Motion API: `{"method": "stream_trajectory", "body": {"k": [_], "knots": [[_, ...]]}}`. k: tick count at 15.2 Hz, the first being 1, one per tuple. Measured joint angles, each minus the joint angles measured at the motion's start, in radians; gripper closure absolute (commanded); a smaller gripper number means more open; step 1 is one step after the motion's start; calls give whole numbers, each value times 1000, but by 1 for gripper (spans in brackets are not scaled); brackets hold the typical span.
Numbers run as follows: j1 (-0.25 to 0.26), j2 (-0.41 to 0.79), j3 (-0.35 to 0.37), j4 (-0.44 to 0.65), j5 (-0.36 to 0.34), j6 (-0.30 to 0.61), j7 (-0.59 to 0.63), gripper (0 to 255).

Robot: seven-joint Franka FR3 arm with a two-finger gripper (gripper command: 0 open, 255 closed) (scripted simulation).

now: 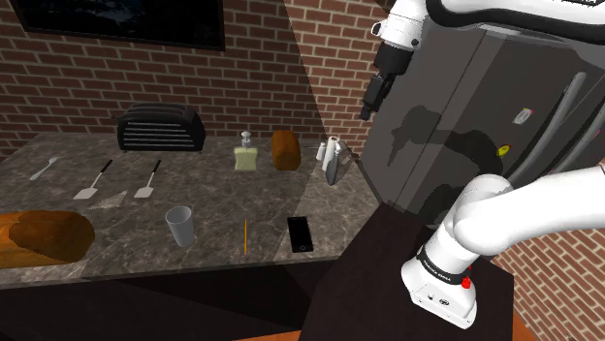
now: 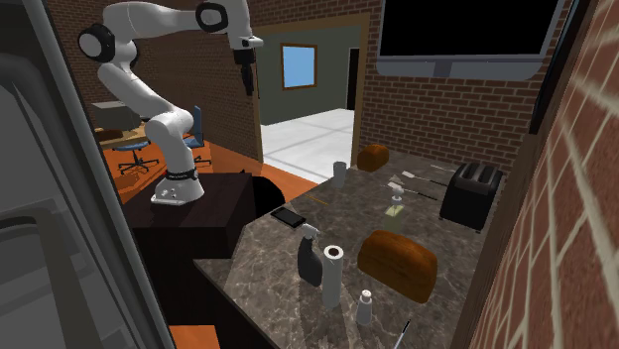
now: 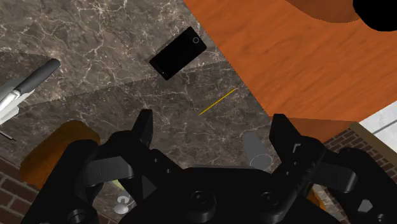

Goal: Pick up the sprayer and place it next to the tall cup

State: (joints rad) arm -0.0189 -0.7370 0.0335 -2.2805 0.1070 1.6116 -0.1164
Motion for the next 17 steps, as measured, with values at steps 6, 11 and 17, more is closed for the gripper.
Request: {"method": "stream_trajectory", "body": {"k": [6, 11, 17], "knots": [[-34, 77, -16, -32, -19, 104, 14, 0], [-78, 202, -43, -45, -44, 236, 28, 0], [-125, 370, -77, -21, -65, 375, 52, 0]]}}
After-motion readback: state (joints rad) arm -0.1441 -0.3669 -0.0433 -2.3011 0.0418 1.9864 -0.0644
